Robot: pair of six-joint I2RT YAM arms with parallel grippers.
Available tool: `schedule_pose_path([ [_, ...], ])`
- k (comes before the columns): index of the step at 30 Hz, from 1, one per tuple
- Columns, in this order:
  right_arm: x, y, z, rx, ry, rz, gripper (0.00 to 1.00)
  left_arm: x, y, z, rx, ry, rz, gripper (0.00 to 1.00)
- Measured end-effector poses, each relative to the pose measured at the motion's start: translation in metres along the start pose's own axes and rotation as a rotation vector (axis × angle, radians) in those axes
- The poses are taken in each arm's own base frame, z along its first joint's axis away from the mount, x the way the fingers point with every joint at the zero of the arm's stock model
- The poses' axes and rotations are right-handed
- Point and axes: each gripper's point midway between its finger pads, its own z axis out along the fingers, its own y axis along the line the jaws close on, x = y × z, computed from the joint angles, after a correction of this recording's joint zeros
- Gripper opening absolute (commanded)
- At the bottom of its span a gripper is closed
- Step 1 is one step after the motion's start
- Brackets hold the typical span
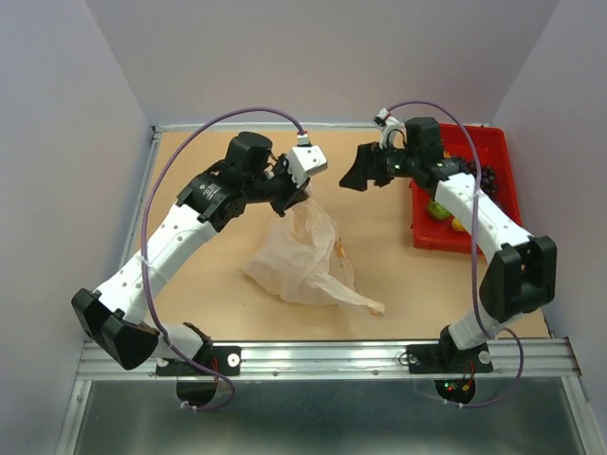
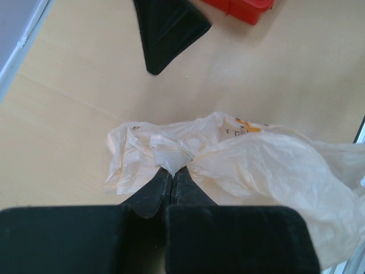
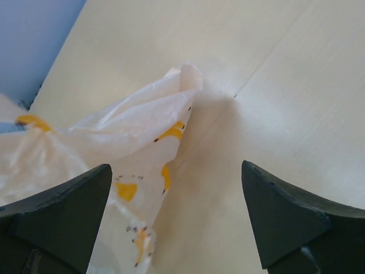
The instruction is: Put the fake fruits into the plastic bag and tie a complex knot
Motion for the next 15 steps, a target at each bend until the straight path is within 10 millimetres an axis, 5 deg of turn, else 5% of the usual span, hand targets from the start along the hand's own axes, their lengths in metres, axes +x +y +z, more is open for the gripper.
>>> schedule_pose_path([
  [4,-0.018,0.029,-0.041,-0.007,-0.083,-0.094,1.00,0.000,0.005,-0.005,-0.017,-0.060,-0.004,0.00],
  [8,-0.002,0.054,-0.063,-0.075,-0.087,-0.138,1.00,-0.021,0.004,-0.017,-0.001,-0.170,0.031,0.00],
  [15,0.054,0.051,-0.045,-0.132,0.034,-0.112,1.00,-0.049,-0.006,-0.042,0.039,-0.326,0.100,0.00],
])
